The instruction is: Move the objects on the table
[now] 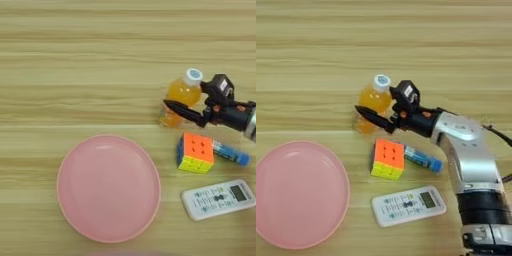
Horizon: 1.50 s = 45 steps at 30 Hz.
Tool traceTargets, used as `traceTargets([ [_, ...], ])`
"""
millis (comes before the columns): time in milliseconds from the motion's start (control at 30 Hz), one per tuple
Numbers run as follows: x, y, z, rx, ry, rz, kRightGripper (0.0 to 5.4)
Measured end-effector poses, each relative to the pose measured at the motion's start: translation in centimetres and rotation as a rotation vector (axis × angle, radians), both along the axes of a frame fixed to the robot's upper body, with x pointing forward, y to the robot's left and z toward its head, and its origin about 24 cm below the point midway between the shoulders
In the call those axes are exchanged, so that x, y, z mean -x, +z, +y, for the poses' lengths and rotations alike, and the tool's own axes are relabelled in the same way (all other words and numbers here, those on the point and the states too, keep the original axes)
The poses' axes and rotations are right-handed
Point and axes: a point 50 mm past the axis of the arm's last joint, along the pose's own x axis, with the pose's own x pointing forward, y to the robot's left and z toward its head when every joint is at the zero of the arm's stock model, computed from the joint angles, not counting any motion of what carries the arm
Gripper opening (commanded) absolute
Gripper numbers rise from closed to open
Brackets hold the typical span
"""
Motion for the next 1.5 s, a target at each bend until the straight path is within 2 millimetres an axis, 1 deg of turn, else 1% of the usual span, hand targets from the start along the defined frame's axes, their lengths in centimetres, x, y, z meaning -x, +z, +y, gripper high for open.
traceTargets([
  [167,-0.8,0.8,1.3,-0.012,0.027,-0.017,3.52],
  [200,-0.9,0.8,1.9,-0.017,0.046,-0.019,3.52],
  [233,-0.9,0.7,2.5,-0.020,0.063,-0.014,3.52],
  [400,-0.9,0.1,3.7,-0.004,0.091,0.012,3.52],
  [633,-0.9,-0.9,4.8,0.030,0.107,0.039,3.52],
  [867,-0.7,-1.9,5.8,0.062,0.127,0.064,3.52],
  [967,-0.6,-2.4,5.8,0.069,0.125,0.075,3.52],
  [1233,-0.6,-2.5,5.9,0.069,0.124,0.056,3.52],
  [1367,-0.6,-2.5,5.9,0.066,0.122,0.055,4.07],
  [1433,-0.7,-2.6,5.9,0.070,0.117,0.056,4.19],
  [1467,-0.6,-2.7,5.9,0.071,0.116,0.058,4.39],
  [1500,-0.6,-2.7,5.9,0.071,0.116,0.059,4.47],
])
